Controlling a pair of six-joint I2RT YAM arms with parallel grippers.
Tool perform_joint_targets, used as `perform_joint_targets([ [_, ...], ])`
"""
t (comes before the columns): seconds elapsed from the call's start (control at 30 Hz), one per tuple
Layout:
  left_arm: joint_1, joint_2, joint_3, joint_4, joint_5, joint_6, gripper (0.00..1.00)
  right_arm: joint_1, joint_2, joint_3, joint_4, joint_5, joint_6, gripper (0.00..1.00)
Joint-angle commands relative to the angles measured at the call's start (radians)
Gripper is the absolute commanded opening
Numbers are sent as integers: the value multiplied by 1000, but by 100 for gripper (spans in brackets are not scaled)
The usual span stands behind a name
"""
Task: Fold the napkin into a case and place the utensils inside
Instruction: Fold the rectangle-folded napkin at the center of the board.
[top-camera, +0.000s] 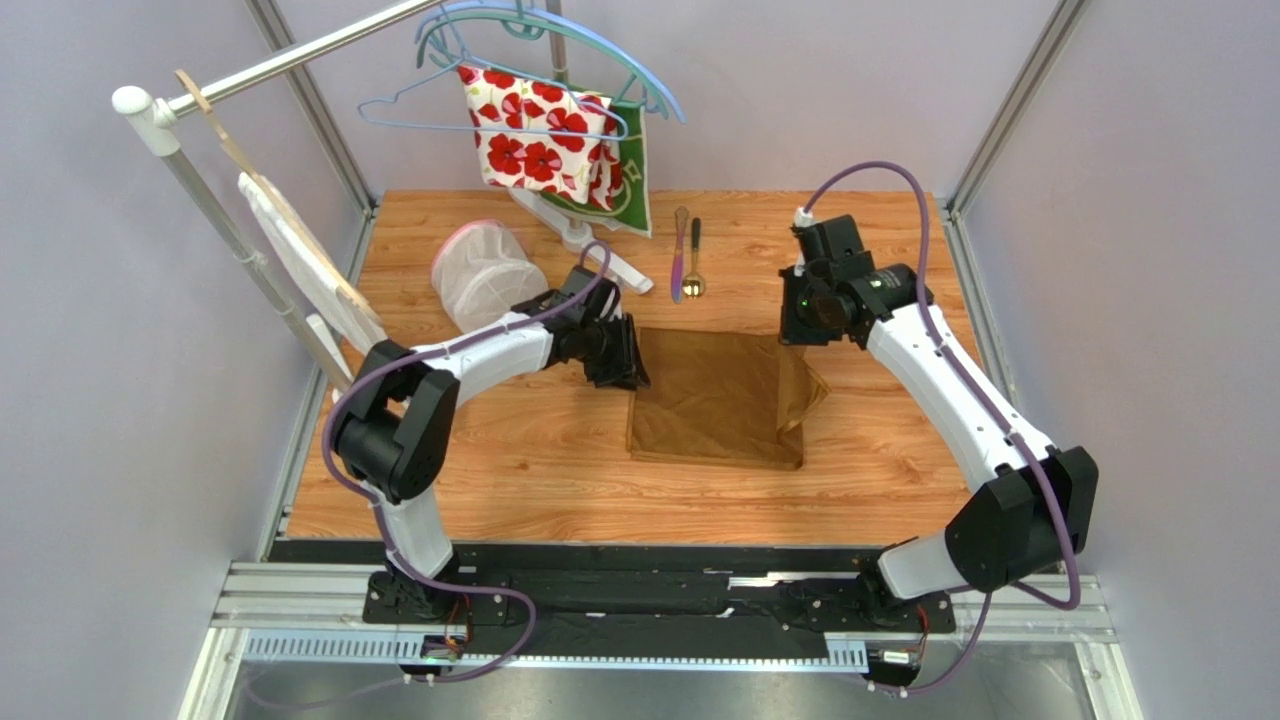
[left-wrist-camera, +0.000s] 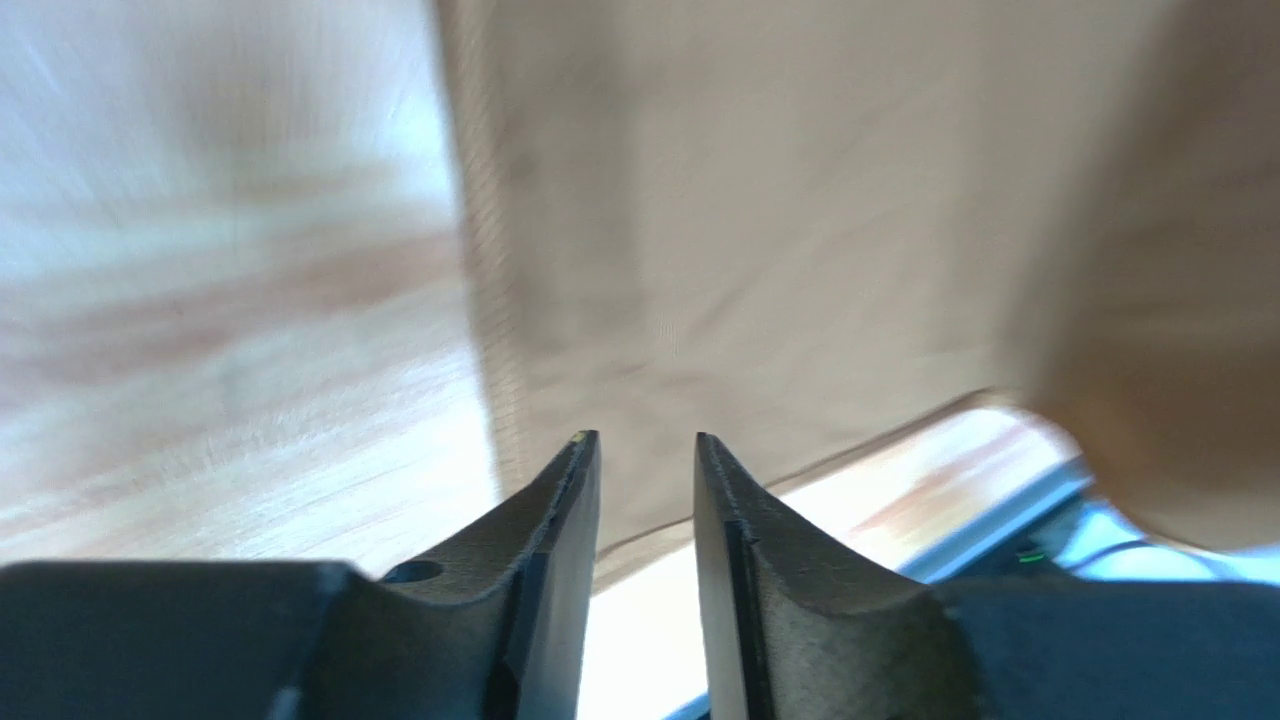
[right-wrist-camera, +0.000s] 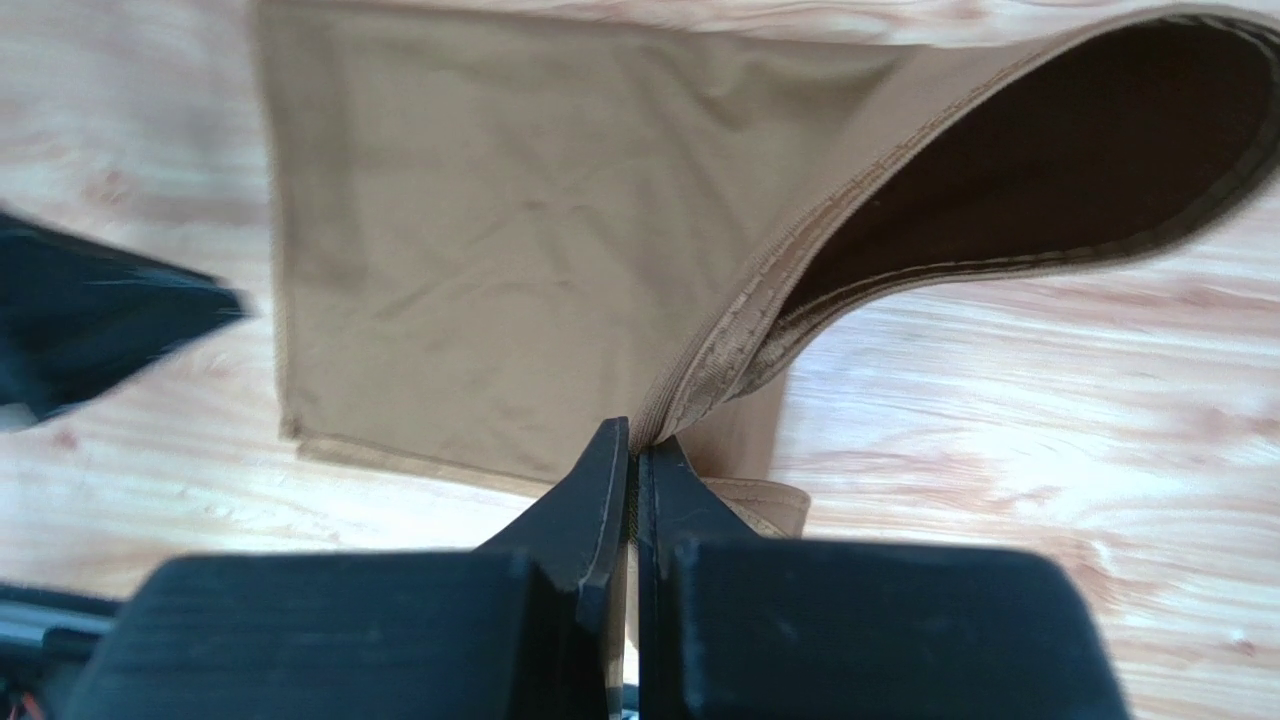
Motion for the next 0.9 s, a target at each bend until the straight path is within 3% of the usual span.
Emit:
perform_joint_targets([
  [0.0,-39,47,-73,17,-10,37,37,92,62,73,8,3,52,0],
  [0.37,-40,47,-164,99,-4,14,35,225,303,142,126,-75,210,0],
  [0.87,-40,3,-215,136,-12,1,34,247,466,154,242,-190,377,0],
])
